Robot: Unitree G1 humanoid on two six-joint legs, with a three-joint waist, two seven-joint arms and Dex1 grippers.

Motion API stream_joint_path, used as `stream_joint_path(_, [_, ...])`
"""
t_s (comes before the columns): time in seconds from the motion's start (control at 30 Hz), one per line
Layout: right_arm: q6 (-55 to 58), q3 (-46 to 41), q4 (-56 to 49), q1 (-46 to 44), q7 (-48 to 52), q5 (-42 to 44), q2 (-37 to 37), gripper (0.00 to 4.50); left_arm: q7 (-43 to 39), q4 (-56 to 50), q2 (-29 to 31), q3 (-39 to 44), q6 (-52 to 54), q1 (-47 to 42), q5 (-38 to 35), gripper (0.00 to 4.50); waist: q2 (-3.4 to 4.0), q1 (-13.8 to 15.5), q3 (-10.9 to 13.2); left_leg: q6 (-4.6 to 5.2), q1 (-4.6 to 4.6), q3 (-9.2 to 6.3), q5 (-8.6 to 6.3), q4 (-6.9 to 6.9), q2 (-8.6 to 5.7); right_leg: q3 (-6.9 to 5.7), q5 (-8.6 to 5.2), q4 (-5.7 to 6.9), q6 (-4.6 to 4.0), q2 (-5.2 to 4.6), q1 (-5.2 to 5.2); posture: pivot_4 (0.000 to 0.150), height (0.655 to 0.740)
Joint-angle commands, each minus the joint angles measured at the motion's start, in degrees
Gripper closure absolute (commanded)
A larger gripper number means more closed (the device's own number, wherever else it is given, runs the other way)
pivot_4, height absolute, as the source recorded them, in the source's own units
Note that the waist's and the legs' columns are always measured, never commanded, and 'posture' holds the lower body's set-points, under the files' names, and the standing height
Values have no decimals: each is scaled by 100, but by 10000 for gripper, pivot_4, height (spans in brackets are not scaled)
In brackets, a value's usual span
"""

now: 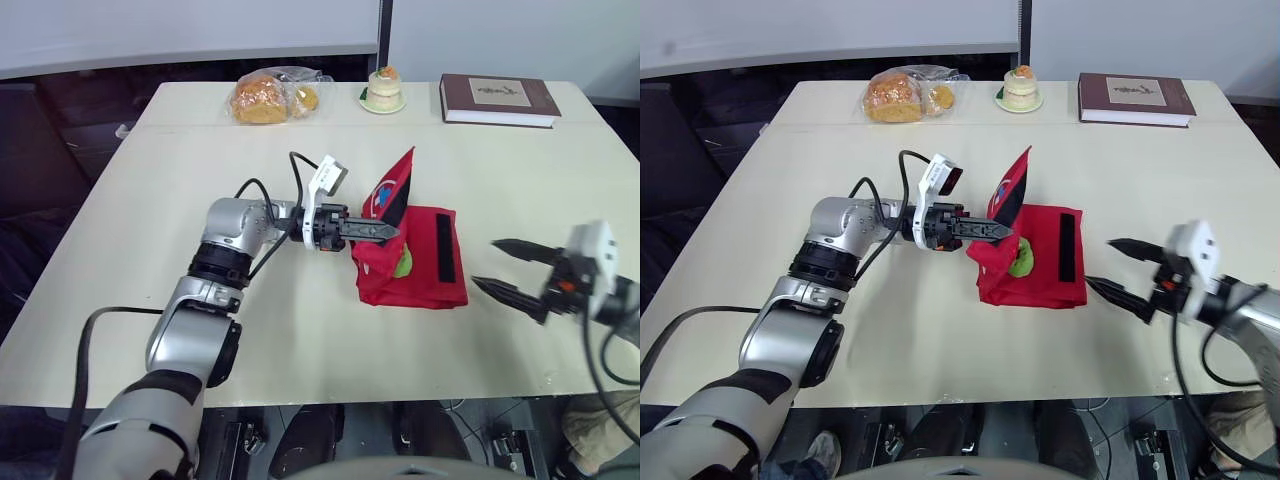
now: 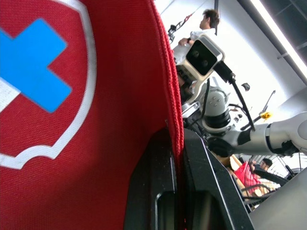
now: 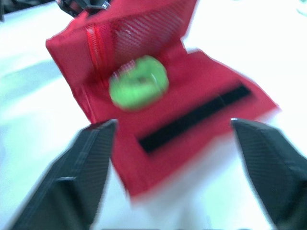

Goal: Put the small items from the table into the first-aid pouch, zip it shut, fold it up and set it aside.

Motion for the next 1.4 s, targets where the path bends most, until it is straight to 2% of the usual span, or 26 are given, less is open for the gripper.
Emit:
stream_joint_path(0.03, [-107, -822, -198, 340, 231, 268, -160, 368, -170, 206, -222, -96, -282, -157, 187, 45000, 0, -21, 0, 0, 0, 1, 0, 3, 2, 1, 0, 1, 0, 2, 1, 1500, 7289])
stream_joint_path(0.17, [-134, -1103, -250, 646, 244, 314, -163, 368, -162, 306, -558, -118, -562, -212, 364, 45000, 0, -35, 0, 1, 0, 1, -1, 3, 8, 0, 0, 2, 0, 7, 1, 1500, 7289])
stream_joint_path(0.2, [-153, -1122, -270, 705, 233, 306, -159, 0, -140, 344, -633, -101, -596, -234, 399, 38153, 0, -32, 0, 1, 1, 1, -1, 3, 7, 0, 0, 2, 0, 6, 1, 1500, 7289])
stream_joint_path(0.23, [-178, -1126, -294, 757, 214, 292, -146, 0, -114, 385, -711, -88, -628, -257, 435, 34969, 0, -33, 0, 0, -1, 1, -1, 4, 7, 0, 0, 1, 0, 6, 1, 1500, 7289])
stream_joint_path(0.33, [-221, -1090, -387, 825, 95, 310, -78, 0, -17, 516, -923, -68, -712, -291, 546, 20014, 0, -26, 0, 0, 0, 1, 0, 5, 7, 0, 0, 1, 0, 5, 1, 1500, 7289])
stream_joint_path(0.37, [-233, -1071, -423, 835, 49, 316, -57, 0, -11, 534, -970, -92, -727, -275, 584, 16755, 0, -24, 0, 0, -1, 1, 0, 5, 7, 0, 0, 1, 0, 4, 2, 1500, 7289])
stream_joint_path(0.4, [-245, -1057, -455, 839, 2, 325, -33, 0, -16, 539, -1009, -121, -743, -249, 624, 10585, 0, -23, 0, 0, -1, 1, 0, 5, 6, 1, 0, 2, 0, 4, 2, 1500, 7289])
stream_joint_path(0.5, [-269, -1040, -496, 863, -74, 329, 10, 0, 8, 616, -1097, -135, -803, -223, 731, 158, 0, -15, 0, -1, 0, 0, 0, 5, 6, 1, 0, 2, 0, 4, 2, 1500, 7289])
stream_joint_path(0.77, [-334, -1034, -534, 980, -163, 277, 40, 0, -114, 650, -1215, -177, -936, -265, 877, 158, 0, 10, 0, -1, 1, 1, 0, 8, 6, 0, 0, 2, 0, 4, 4, 1500, 7289])
stream_joint_path(0.97, [-414, -1104, -549, 1163, -180, 258, 51, 0, 524, 329, -1552, 96, -1438, -204, 931, 158, 0, 103, 0, 0, -4, -3, 0, 24, 5, -3, 0, 2, 1, 3, 7, 1500, 7289])
stream_joint_path(1.2, [-615, -1065, -545, 1483, -161, 74, 72, 0, 818, 344, -1775, 291, -2072, -181, 965, 158, 1, 99, 0, 1, -14, -10, -1, 36, 5, -10, 0, 2, 1, -7, 7, 1500, 7289])
stream_joint_path(1.23, [-642, -1060, -535, 1506, -154, 52, 71, 0, 845, 359, -1793, 307, -2118, -193, 981, 5444, 1, 96, 0, 1, -14, -10, -1, 37, 5, -10, 0, 2, 1, -6, 7, 1500, 7289])
stream_joint_path(1.27, [-663, -1056, -528, 1520, -151, 41, 70, 0, 865, 369, -1804, 316, -2146, -200, 993, 8524, 1, 92, -1, 1, -14, -9, -1, 37, 5, -11, 0, 2, 1, -5, 7, 1500, 7289])
stream_joint_path(1.4, [-685, -1110, -530, 1542, -172, 79, 73, 0, 955, 205, -1880, 263, -2348, -201, 1056, 29531, 1, 89, 0, 1, -13, -10, -1, 37, 5, -12, 0, 3, 1, 0, 6, 1500, 7289])
